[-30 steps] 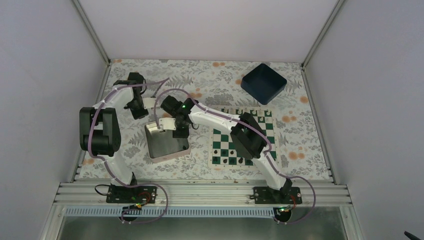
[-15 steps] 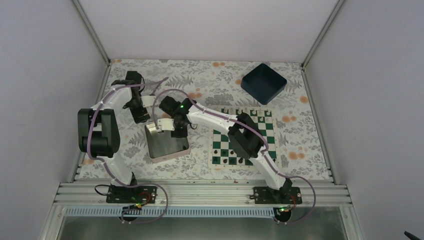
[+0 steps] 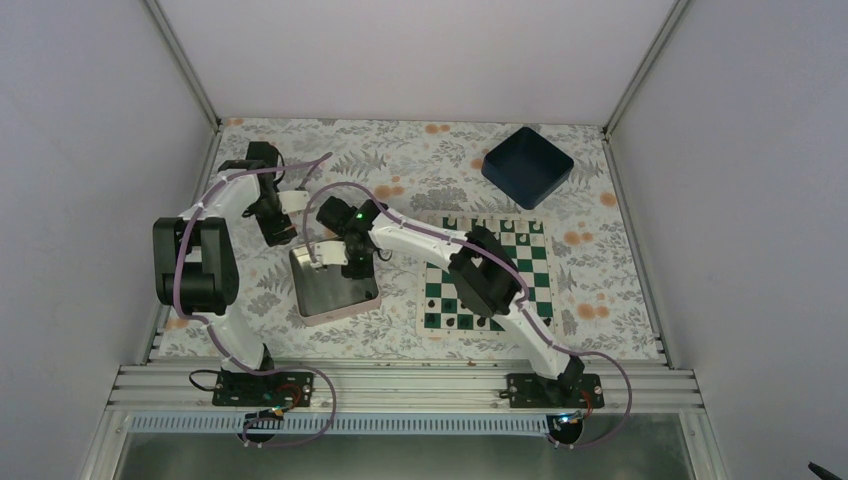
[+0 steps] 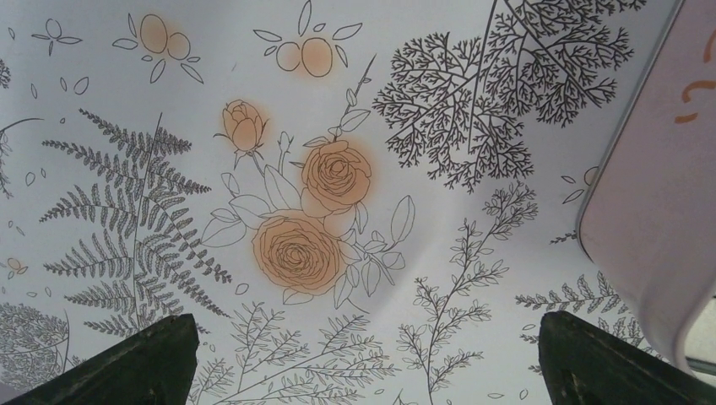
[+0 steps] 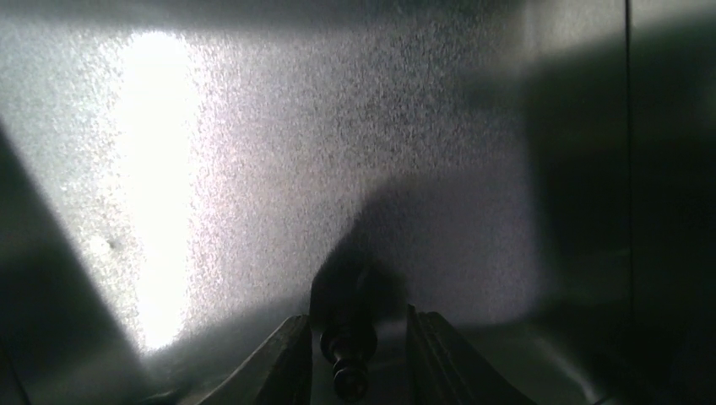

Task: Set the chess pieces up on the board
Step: Pick up the chess piece from the storage box.

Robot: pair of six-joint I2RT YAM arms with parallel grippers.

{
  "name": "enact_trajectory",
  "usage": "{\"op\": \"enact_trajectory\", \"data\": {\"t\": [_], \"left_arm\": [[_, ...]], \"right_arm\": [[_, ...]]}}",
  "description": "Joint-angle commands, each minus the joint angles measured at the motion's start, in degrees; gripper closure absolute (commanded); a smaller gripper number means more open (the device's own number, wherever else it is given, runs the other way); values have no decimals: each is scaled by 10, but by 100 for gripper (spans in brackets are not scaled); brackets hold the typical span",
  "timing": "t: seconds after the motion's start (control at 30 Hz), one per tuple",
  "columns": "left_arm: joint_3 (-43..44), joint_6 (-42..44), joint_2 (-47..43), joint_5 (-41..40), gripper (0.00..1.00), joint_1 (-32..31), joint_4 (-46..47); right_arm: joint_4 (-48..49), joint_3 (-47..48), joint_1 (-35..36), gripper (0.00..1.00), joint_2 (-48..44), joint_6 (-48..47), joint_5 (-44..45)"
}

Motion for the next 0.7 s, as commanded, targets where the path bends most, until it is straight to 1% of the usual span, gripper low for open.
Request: {"op": "enact_trajectory", "data": {"t": [0.0,0.2,0.43,0.67], "left_arm": [[1,10,-13,14,0,6,4],[1,10,-13,18,0,8,3],[13,6,-12,24,0,8,-4],[19,3,-15,19,0,8,-9]], "right_arm": [[-12,27,5,71,15,-2,-14],[-24,34,6,85,13,0,-15],[-38,27,6,95,-19,6,-12],[-59,25,3,96,-83,20,-16]]}}
